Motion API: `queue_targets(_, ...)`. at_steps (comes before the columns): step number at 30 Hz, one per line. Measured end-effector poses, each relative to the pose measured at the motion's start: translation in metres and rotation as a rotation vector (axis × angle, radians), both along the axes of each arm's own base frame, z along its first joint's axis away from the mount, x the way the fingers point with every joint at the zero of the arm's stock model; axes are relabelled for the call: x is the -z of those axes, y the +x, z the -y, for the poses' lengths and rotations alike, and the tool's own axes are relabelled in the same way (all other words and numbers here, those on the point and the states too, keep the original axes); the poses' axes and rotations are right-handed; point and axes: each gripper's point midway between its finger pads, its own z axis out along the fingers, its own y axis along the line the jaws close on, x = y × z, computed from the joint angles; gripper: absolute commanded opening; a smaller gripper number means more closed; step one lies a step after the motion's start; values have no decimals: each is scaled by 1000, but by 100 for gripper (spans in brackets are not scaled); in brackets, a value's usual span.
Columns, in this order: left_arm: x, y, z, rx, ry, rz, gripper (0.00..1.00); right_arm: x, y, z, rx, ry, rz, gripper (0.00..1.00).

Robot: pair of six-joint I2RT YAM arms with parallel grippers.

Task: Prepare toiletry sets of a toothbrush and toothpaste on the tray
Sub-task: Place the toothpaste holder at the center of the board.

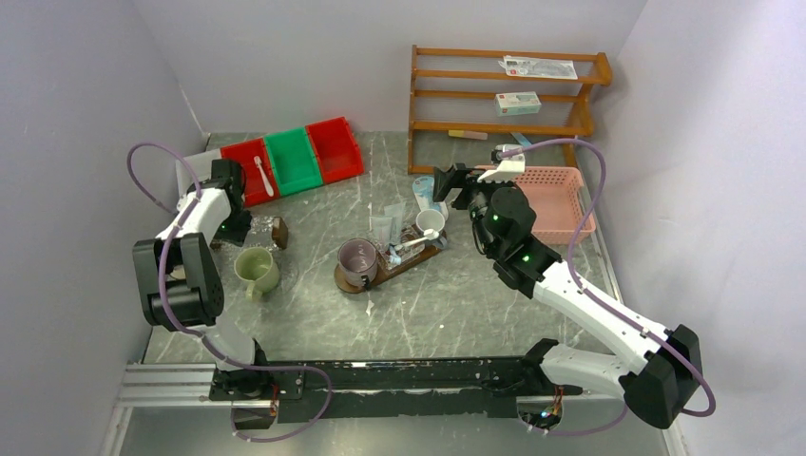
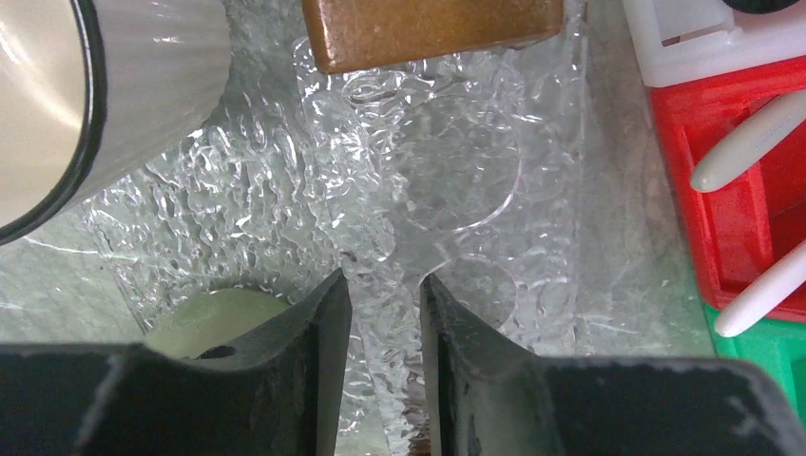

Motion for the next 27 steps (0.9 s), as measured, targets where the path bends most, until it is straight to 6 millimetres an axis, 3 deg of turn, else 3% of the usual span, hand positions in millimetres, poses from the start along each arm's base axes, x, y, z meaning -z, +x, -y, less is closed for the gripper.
queue_targets(6, -10, -1, 0, -25, -3, 31, 39, -1, 0, 0, -1, 2, 2, 89)
queue_targets(18, -19, -7, -1, -16, 10, 32, 60, -6, -3, 1, -3, 16, 11, 89)
queue_targets(22, -42, -7, -3, 44, 37, 59, 68, -6, -3, 2, -2, 16, 12, 89)
queue_targets(27, -84, 13, -10, 168, 114, 120, 74, -10, -5, 5, 1, 15, 24, 91)
